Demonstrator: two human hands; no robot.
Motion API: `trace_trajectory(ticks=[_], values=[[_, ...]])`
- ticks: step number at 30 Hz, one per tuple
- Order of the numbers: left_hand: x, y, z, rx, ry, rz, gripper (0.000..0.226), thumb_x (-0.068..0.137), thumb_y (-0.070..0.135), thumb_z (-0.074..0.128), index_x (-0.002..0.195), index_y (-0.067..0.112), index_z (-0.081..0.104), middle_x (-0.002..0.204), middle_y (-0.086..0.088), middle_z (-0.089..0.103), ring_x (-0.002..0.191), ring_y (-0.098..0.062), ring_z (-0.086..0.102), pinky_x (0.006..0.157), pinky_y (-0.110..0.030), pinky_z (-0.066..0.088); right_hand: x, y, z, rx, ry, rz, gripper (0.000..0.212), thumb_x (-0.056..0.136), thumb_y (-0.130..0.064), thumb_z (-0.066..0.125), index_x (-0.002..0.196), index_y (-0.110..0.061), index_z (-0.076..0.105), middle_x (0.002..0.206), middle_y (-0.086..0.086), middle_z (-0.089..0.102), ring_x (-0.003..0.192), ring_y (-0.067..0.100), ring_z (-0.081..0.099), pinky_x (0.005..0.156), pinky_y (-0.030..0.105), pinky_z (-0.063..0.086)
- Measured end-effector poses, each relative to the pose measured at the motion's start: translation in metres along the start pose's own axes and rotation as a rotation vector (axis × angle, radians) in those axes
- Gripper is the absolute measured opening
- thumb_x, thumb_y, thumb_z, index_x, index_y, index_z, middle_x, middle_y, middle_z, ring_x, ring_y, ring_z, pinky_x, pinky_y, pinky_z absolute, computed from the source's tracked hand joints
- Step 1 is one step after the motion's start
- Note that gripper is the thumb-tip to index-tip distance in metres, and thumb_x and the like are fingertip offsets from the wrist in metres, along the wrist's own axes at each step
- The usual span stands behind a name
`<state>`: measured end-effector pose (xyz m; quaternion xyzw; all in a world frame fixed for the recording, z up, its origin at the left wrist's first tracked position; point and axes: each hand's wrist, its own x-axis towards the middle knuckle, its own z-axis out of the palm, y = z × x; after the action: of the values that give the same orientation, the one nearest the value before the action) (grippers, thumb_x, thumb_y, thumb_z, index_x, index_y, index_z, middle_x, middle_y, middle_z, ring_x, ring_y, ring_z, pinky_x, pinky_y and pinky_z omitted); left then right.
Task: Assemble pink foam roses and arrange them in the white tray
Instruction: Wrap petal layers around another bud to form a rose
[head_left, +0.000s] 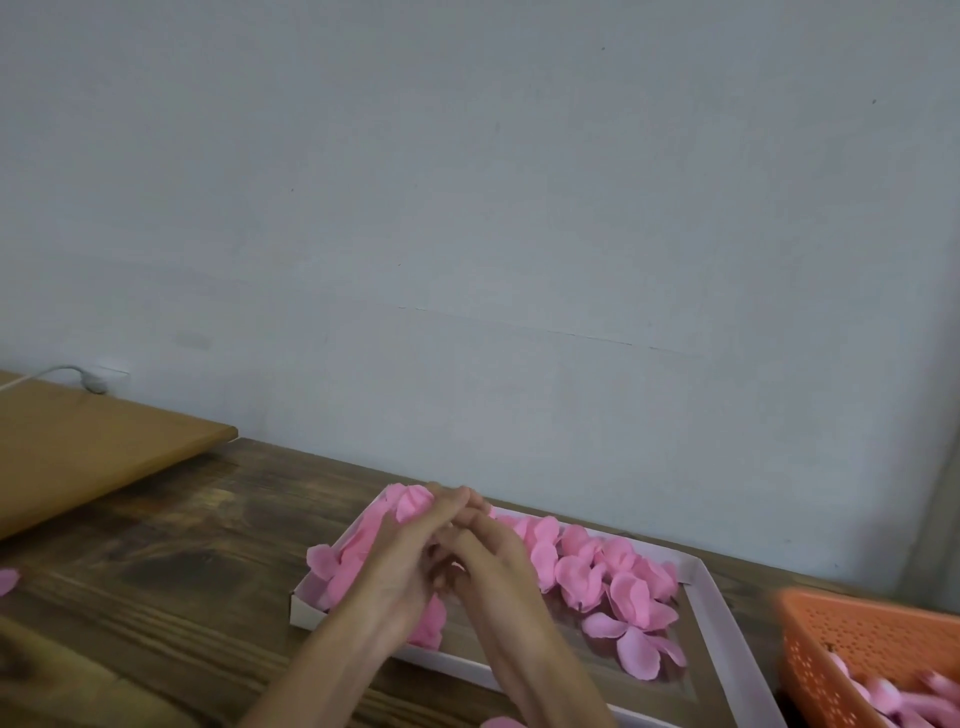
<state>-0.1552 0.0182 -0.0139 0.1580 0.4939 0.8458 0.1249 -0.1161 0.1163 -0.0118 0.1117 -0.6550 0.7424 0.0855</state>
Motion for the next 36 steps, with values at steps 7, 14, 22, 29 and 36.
trace_trajectory(ticks=[7, 14, 22, 29, 36], values=[[-0.004, 0.002, 0.000, 0.054, 0.032, 0.041, 0.057, 0.063, 0.057, 0.093, 0.086, 0.010, 0.071, 0.113, -0.027, 0.073, 0.090, -0.033, 0.072, 0.056, -0.030, 0.048, 0.002, -0.011, -0.012, 0.177, -0.133, 0.200, 0.015, 0.085, -0.019, 0.064, 0.089, -0.019, 0.078, 0.084, 0.006, 0.066, 0.071, 0.016, 0.058, 0.062, 0.027, 0.048], [-0.002, 0.002, 0.004, 0.028, 0.145, 0.058, 0.050, 0.062, 0.060, 0.081, 0.073, 0.012, 0.072, 0.093, -0.014, 0.079, 0.066, -0.018, 0.074, 0.042, -0.026, 0.047, 0.001, -0.014, 0.007, 0.110, -0.020, 0.222, 0.017, 0.101, -0.019, 0.059, 0.108, -0.009, 0.071, 0.085, 0.006, 0.070, 0.077, 0.021, 0.064, 0.064, 0.030, 0.049], [0.001, 0.006, -0.004, 0.044, 0.165, 0.128, 0.061, 0.051, 0.072, 0.091, 0.058, 0.019, 0.060, 0.078, -0.007, 0.073, 0.080, -0.020, 0.076, 0.046, -0.027, 0.042, -0.002, 0.001, 0.016, -0.071, -0.017, 0.010, 0.020, 0.099, -0.027, 0.059, 0.109, -0.017, 0.073, 0.096, 0.001, 0.076, 0.084, 0.015, 0.068, 0.067, 0.021, 0.053], [-0.002, 0.005, 0.000, 0.075, 0.133, 0.156, 0.049, 0.074, 0.049, 0.088, 0.061, 0.011, 0.060, 0.075, -0.018, 0.069, 0.067, -0.028, 0.068, 0.051, -0.029, 0.041, 0.014, 0.014, 0.010, -0.088, 0.006, 0.243, 0.035, 0.080, -0.070, 0.055, 0.077, -0.039, 0.071, 0.070, -0.009, 0.068, 0.064, 0.007, 0.064, 0.057, 0.023, 0.047], [0.003, 0.017, -0.008, 0.116, 0.190, 0.300, 0.051, 0.072, 0.043, 0.091, 0.052, 0.008, 0.060, 0.061, -0.016, 0.062, 0.072, -0.029, 0.074, 0.061, -0.034, 0.058, 0.000, 0.017, 0.026, 0.287, -0.027, 0.079, 0.029, 0.099, -0.018, 0.061, 0.123, -0.003, 0.062, 0.100, 0.010, 0.073, 0.087, 0.017, 0.072, 0.063, 0.026, 0.051]])
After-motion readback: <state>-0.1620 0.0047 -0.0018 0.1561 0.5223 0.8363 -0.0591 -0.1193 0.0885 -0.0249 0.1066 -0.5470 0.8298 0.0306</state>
